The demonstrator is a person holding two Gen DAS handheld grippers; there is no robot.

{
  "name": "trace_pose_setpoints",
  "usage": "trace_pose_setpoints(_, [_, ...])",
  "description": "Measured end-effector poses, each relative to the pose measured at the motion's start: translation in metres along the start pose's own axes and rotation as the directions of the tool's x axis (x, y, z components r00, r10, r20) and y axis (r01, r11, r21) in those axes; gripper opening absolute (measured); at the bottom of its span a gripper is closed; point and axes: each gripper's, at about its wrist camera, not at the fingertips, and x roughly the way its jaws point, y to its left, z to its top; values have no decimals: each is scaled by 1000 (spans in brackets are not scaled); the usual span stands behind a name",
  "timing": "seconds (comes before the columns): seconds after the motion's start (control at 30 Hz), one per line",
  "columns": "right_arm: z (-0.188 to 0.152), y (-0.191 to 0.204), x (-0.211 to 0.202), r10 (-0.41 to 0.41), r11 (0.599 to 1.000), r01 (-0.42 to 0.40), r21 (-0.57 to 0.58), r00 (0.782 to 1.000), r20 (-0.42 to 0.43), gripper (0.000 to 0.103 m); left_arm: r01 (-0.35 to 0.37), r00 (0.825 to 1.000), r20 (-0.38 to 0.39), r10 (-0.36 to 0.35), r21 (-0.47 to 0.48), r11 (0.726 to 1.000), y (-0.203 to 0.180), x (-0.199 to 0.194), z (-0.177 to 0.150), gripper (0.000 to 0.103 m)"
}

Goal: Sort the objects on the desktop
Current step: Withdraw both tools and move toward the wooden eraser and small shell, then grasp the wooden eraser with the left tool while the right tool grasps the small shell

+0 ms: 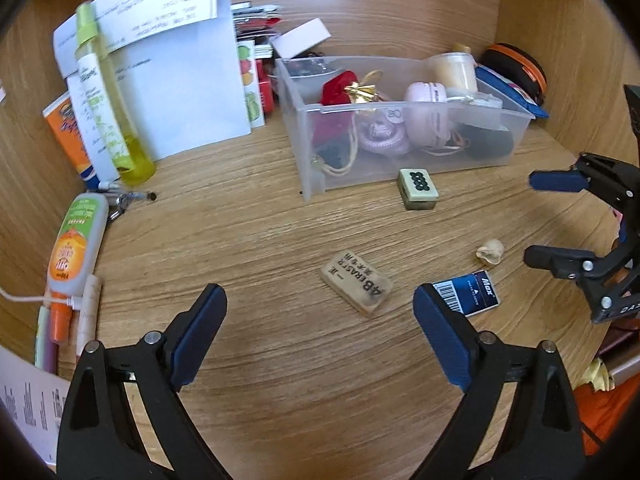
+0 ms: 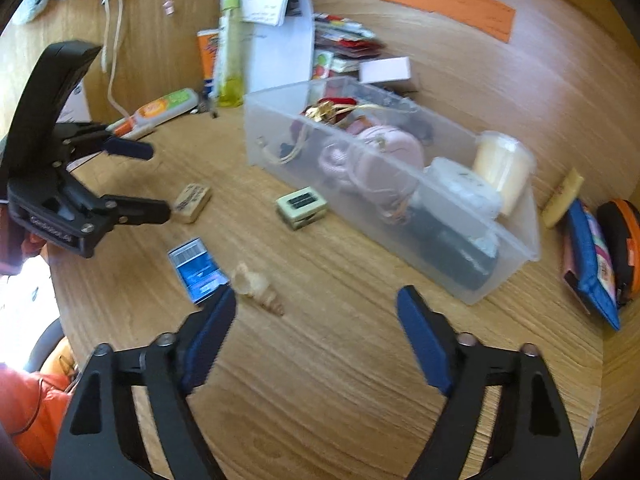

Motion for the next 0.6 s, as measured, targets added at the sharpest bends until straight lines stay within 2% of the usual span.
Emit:
trace_pose_setpoints(0.07, [0,4,5,22,1000,-22,-22,1000,-23,64,13,1000,-10,-13,14,1000,-1,3,2,80])
trace_pose_setpoints(0.13, [1,6,9,39,999,-40,-34,999,-35,58,24,999,-26,-23,23,999,-1,7,3,76])
trace_pose_setpoints(0.3, [4,8,18,69,996,-72,-54,996,-55,55,15,999,-40,-13,59,998,-5,15,6,72])
trace_pose_setpoints(0.43, [6,13,24,77,993,-83,-80,994,-73,46,19,999,-46,-15,97,995,-10,19,9,62])
trace_pose_setpoints(0.6, [6,13,30,84,992,-91,-88,993,-87,38,45,998,-49,-40,91,995,-11,22,11,52])
